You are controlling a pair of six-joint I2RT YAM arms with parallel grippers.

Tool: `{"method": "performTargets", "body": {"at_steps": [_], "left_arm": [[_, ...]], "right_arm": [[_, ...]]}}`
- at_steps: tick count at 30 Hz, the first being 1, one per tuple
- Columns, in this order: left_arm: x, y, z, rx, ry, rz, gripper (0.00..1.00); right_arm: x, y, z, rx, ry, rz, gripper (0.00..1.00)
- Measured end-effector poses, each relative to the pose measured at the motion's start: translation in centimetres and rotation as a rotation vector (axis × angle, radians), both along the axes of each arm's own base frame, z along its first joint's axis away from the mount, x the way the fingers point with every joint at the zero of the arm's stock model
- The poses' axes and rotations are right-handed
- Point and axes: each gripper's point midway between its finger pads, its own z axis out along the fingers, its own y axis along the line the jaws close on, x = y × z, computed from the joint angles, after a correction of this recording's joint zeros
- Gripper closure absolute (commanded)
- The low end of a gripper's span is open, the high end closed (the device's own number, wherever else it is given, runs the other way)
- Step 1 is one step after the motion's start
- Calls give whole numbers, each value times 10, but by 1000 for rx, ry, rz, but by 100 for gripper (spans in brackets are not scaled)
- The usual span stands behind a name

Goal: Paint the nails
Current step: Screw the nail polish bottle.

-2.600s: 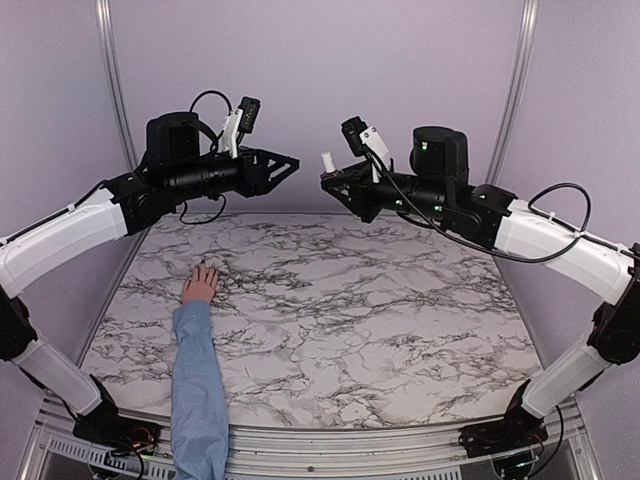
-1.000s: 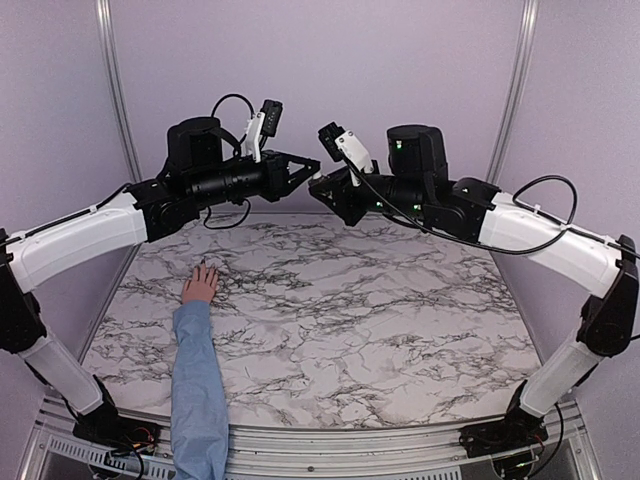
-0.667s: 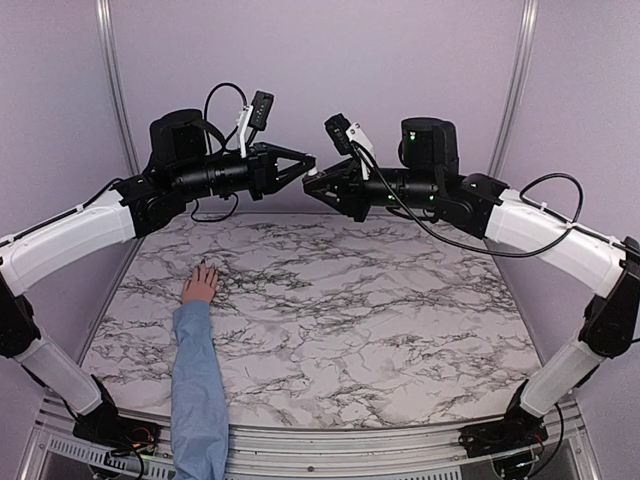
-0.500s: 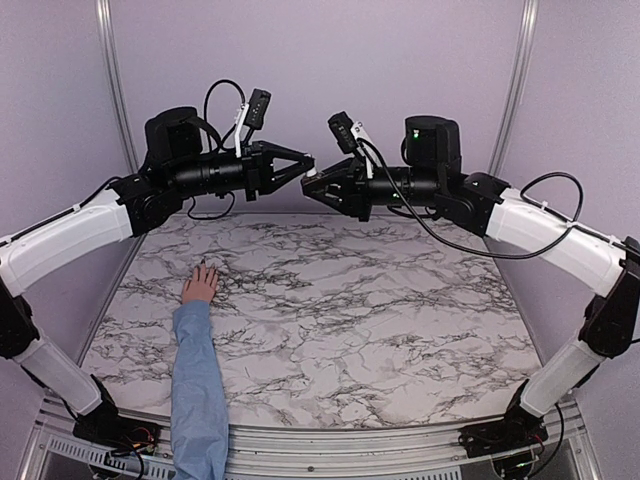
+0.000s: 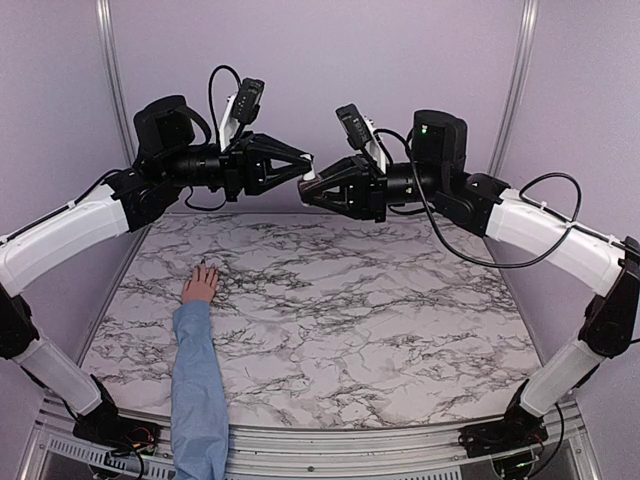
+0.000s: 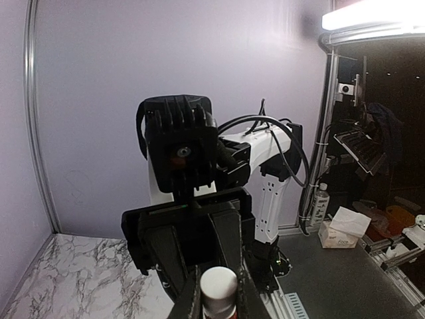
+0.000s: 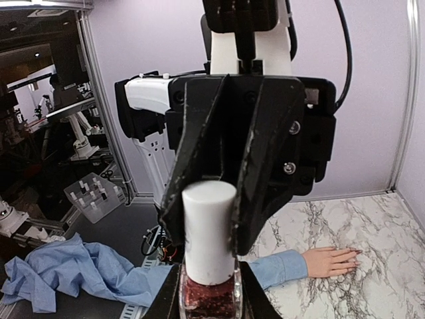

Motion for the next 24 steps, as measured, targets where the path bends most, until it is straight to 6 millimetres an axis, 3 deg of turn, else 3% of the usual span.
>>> {"method": "performTargets", "body": {"at_steps": [8, 11, 18, 24], "left_arm": [[-18, 1, 7, -14, -23, -117, 100], [-20, 1, 8, -16, -23, -129, 90], [-10, 3, 6, -18, -11, -58, 53], [16, 15, 10, -34, 17, 125, 46]], "right_arm": [[-19, -1, 9, 23, 35, 102, 100], [-22, -1, 9, 25, 42, 120, 100], [-21, -1, 12, 38, 9, 112, 100], [-13, -2, 13, 44, -38, 53, 100]]}}
